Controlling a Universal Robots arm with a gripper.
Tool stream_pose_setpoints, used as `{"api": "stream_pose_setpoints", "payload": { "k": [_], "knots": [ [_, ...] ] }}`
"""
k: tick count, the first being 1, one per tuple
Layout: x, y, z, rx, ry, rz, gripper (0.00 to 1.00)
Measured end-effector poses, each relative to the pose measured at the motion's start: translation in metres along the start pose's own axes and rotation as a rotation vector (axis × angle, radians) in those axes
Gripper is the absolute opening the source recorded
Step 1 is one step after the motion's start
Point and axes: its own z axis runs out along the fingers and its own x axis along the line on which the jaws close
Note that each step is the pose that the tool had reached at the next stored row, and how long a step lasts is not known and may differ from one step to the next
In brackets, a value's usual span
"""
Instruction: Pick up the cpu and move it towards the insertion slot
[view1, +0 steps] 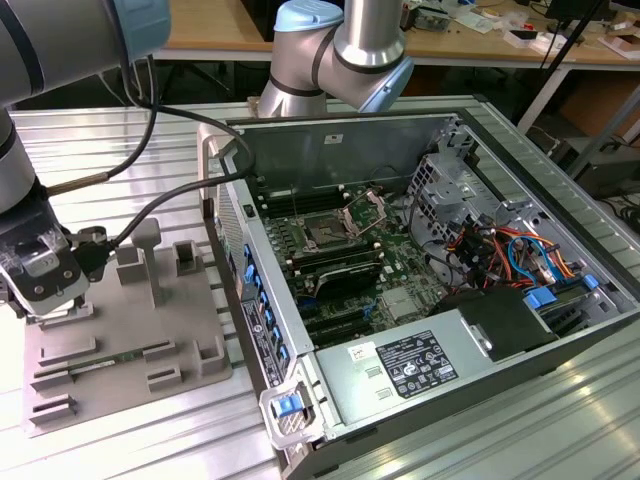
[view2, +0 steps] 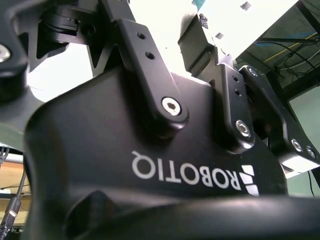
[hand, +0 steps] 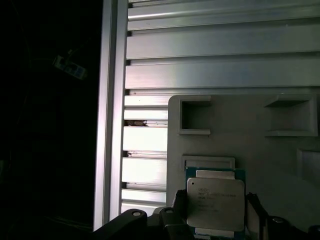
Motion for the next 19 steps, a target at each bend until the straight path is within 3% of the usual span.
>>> {"api": "stream_pose_setpoints", "payload": {
  "k": [19],
  "knots": [
    [0.0000,0.0005,-0.0086,-0.0002,0.0001,0.000,0.55]
  ]
}}
